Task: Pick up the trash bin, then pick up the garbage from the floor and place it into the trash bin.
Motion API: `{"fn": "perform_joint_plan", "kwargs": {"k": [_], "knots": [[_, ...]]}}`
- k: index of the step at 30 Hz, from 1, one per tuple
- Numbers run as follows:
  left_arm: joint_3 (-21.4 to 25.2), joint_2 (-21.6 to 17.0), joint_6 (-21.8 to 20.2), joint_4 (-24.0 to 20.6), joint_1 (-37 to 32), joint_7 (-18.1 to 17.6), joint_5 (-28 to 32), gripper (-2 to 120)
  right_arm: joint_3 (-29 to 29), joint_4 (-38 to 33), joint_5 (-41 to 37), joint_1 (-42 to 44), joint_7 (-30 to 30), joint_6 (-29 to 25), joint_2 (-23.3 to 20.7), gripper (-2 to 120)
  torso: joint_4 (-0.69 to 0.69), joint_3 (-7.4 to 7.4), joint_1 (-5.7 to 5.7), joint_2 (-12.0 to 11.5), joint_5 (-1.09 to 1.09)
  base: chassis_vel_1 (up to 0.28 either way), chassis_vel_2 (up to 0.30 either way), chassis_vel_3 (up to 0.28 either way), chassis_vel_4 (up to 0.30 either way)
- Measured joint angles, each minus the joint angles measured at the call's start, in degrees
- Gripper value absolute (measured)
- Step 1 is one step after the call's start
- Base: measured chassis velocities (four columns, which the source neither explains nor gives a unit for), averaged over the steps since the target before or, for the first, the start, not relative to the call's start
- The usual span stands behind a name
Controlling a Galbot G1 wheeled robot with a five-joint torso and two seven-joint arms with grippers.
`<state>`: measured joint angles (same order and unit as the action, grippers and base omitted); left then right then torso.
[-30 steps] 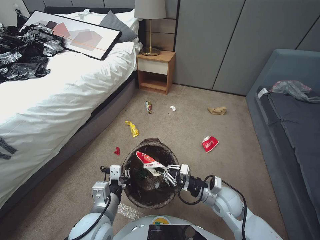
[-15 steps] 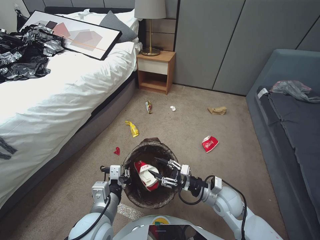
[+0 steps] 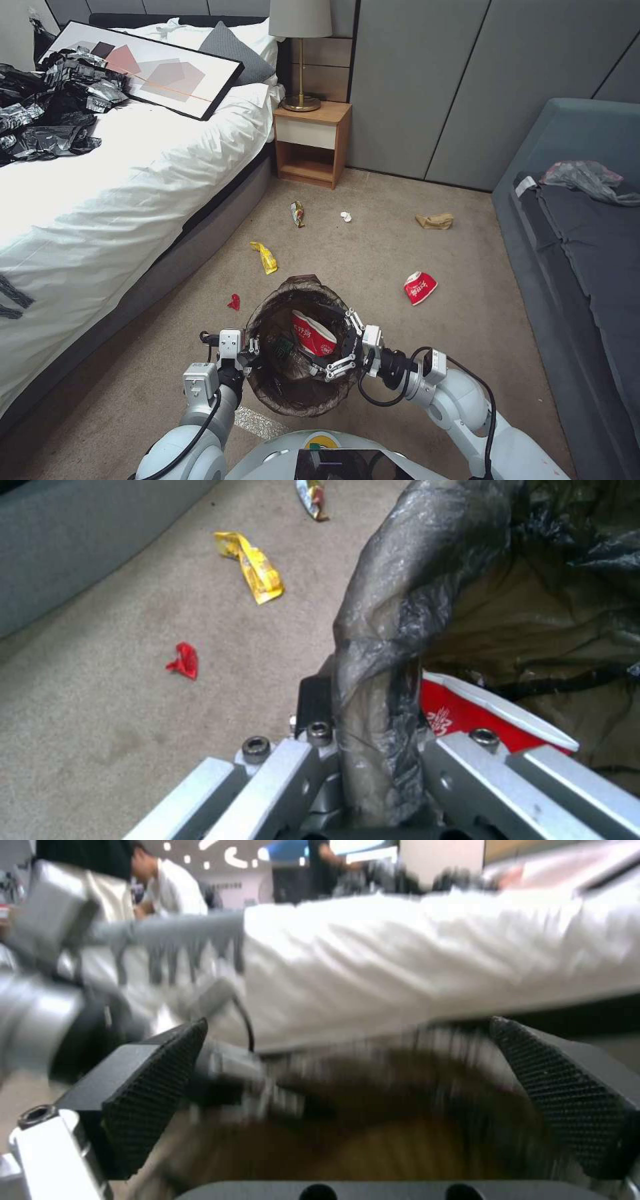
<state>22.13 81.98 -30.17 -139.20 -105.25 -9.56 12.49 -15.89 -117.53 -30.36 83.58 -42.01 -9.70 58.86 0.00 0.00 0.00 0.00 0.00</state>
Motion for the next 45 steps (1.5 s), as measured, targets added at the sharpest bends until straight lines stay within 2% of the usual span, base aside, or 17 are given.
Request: {"fn": "perform_joint_plan", "kwargs": {"k": [2, 7, 9, 10, 13, 14, 17, 18, 19, 21, 25, 28, 29, 32, 45], "knots": [[0.2, 0.0, 0.0, 0.2, 0.2, 0.0, 0.0, 0, -2.7, -6.2, -0.5, 0.9, 2.0, -0.4, 1.6, 100, 0.01, 0.0, 0.0, 0.0, -0.01, 0.0, 0.0, 0.0, 0.0], [0.3, 0.0, 0.0, 0.7, 0.6, 0.1, 0.0, 0, -5.7, -12.7, -1.0, 2.8, 7.5, -1.0, 4.8, 100, 0.0, 0.0, 0.0, 0.0, -0.02, 0.0, 0.0, 0.0, 0.0], [0.4, 0.0, 0.1, 1.1, 0.9, 0.1, -0.1, 0, -7.9, -17.3, 1.1, 5.7, 16.6, -1.8, 8.4, 100, -0.01, 0.0, 0.0, 0.0, -0.01, 0.0, 0.0, 0.0, 0.0], [0.4, 0.0, 0.1, 1.1, 0.9, 0.1, -0.1, 0, -7.9, -17.3, 1.1, 5.7, 16.6, -1.8, 8.4, 100, -0.01, 0.0, 0.0, 0.0, -0.01, 0.0, 0.0, 0.0, 0.0], [0.9, 0.0, 0.9, 1.7, 1.3, 0.4, -1.3, 0, -10.2, -21.8, 9.0, 11.1, 29.7, -0.5, 11.9, 100, -0.01, 0.0, 0.0, 0.0, -0.01, 0.0, 0.0, 0.0, 0.0], [0.9, 0.0, 0.9, 1.7, 1.3, 0.4, -1.3, 0, -10.2, -21.8, 9.0, 11.1, 29.7, -0.5, 11.9, 100, -0.01, 0.0, 0.0, 0.0, -0.01, 0.0, 0.0, 0.0, 0.0], [1.5, 0.0, 1.8, 2.1, 1.4, 0.5, -2.3, 0, -13.5, -24.4, 19.6, 17.1, 40.2, -0.7, 16.0, 100, -0.01, 0.0, 0.0, 0.0, -0.02, 0.0, 0.0, 0.0, 0.0], [1.5, 0.0, 1.8, 2.1, 1.4, 0.5, -2.3, 0, -13.5, -24.4, 19.6, 17.1, 40.2, -0.7, 16.0, 100, -0.01, 0.0, 0.0, 0.0, -0.02, 0.0, 0.0, 0.0, 0.0], [1.6, 0.1, 2.2, 2.2, 1.6, 0.5, -2.7, 0, -14.2, -24.7, 22.1, 18.9, 43.6, -0.9, 17.9, 100, -0.01, -0.01, 0.0, 0.0, -0.01, 0.0, 0.0, 0.0, 0.0], [1.8, 0.6, 2.7, 2.3, 1.8, 0.4, -3.2, 0, -14.8, -24.5, 23.6, 20.5, 46.5, -1.2, 20.0, 100, -0.01, -0.01, 0.0, 0.0, -0.01, 0.0, 0.0, 0.0, 0.0], [1.8, 1.0, 3.0, 2.3, 1.9, 0.4, -3.9, 0, -16.1, -22.0, 24.4, 21.7, 47.8, -2.8, 22.4, 100, 0.0, -0.01, 0.0, 0.0, -0.01, 0.0, 0.0, 0.0, 0.0], [2.0, 1.2, 3.1, 2.2, 2.2, 0.3, -4.1, 0, -17.8, -16.9, 24.9, 23.1, 47.6, -7.2, 24.4, 100, 0.0, -0.01, 0.0, 0.0, -0.01, 0.0, 0.0, 0.0, 0.0], [2.0, 1.2, 3.1, 2.2, 2.2, 0.3, -4.1, 0, -17.8, -16.9, 24.9, 23.1, 47.6, -7.2, 24.4, 100, 0.0, -0.01, 0.0, 0.0, -0.01, 0.0, 0.0, 0.0, 0.0], [2.1, 1.2, 3.1, 2.1, 2.5, 0.3, -3.9, 0, -18.5, -12.6, 24.9, 23.5, 47.5, -12.5, 26.0, 100, 0.0, 0.0, 0.0, 0.0, 0.0, 0.0, 0.0, 0.0, 0.0], [2.1, 1.3, 3.0, 2.0, 2.5, 0.2, -3.8, 0, -18.8, -9.6, 26.8, 23.6, 47.8, -17.1, 27.1, 100, 0.0, 0.0, 0.0, 0.0, 0.0, 0.0, 0.0, 0.0, 0.0]]}}
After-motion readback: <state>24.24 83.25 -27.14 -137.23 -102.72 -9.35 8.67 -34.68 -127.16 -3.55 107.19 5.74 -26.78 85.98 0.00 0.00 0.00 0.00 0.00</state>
